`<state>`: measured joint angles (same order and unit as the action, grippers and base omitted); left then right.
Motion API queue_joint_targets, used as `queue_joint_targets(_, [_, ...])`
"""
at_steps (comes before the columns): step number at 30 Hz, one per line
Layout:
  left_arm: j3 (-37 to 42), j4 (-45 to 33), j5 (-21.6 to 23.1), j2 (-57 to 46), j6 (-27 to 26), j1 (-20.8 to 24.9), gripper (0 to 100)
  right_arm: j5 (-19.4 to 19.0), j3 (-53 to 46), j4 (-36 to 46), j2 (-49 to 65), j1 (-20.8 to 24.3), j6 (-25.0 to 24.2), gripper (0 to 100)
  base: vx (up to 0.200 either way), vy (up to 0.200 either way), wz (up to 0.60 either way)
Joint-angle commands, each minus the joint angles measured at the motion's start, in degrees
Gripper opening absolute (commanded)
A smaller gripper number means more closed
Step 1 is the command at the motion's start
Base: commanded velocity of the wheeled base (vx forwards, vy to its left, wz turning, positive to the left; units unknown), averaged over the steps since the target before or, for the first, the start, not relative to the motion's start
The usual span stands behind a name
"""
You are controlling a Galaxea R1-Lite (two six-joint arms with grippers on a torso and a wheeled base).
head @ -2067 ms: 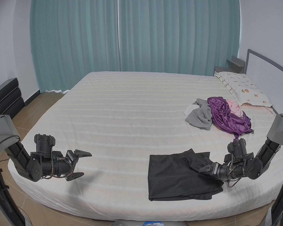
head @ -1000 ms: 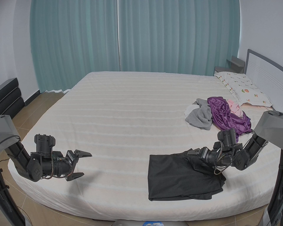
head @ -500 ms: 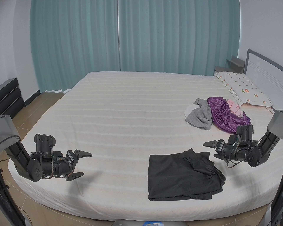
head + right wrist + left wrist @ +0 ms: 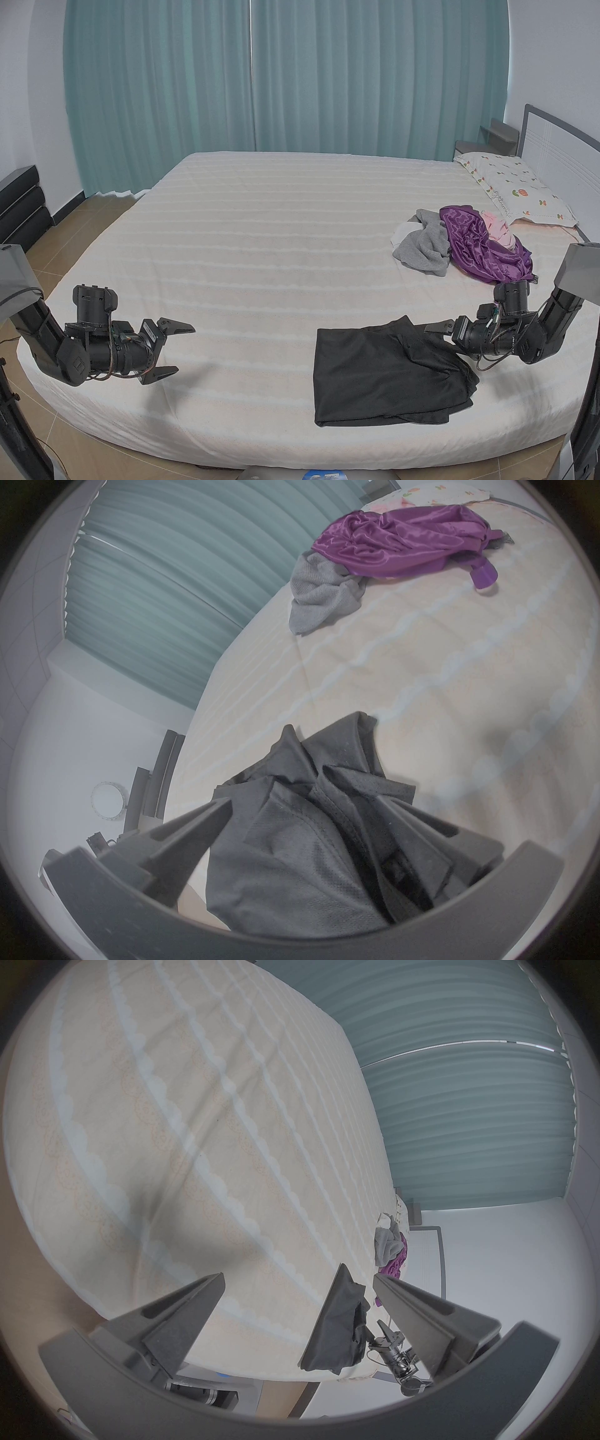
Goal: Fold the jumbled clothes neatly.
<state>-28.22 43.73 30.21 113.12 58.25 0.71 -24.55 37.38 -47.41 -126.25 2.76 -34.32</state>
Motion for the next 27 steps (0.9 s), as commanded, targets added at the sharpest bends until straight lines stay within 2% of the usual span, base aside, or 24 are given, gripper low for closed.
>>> queue_joint_targets(1, [0.01, 0.04, 0.03, 0.09, 0.02, 0.00, 100, -0.06, 0.24, 0.04, -2.51, 0.23, 0.21, 0, 0.000, 0.000, 0.00])
queue_joint_targets(6, [-0.17, 0.04, -0.59, 0.26, -0.06, 0.87, 100, -0.06, -0.20, 0.04, -2.07, -0.21, 0.30, 0, 0.000, 0.000, 0.00])
queue_joint_targets(10, [-2.72, -0.40, -4.28, 2.11, 0.11, 3.07, 100, -0.06, -0.11, -0.05, -1.11, -1.44, 0.13, 0, 0.000, 0.000, 0.00])
queue_joint_targets(12, [-2.89, -0.40, -4.72, 2.20, 0.11, 3.42, 100, -0.06, -0.11, -0.05, -0.93, -1.61, 0.04, 0, 0.000, 0.000, 0.00])
queue_joint_targets(13, [-4.39, -0.57, -8.32, 3.34, 0.20, 7.12, 100, -0.58, -0.11, -0.05, 0.65, -3.02, -0.49, 0, 0.000, 0.000, 0.00])
queue_joint_targets(15, [-5.53, -0.57, -10.43, 3.69, 0.20, 9.66, 100, -0.94, -0.20, -0.05, 1.35, -3.46, -0.58, 0, 0.000, 0.000, 0.00])
queue_joint_targets(18, [-7.55, -0.66, -11.93, 4.48, 0.11, 12.04, 100, -0.94, -0.29, -0.05, 1.70, -3.90, -0.93, 0, 0.000, 0.000, 0.00])
queue_joint_targets(21, [-13.61, -1.72, -14.56, 7.29, 0.02, 16.34, 100, -1.02, -0.73, -0.32, 2.06, -4.25, -2.95, 0, 0.000, 0.000, 0.00])
queue_joint_targets(27, [-23.81, -8.22, -17.20, 12.92, 0.02, 23.46, 100, -1.64, -4.77, -7.43, 1.18, -5.13, -5.06, 0, 0.000, 0.000, 0.00])
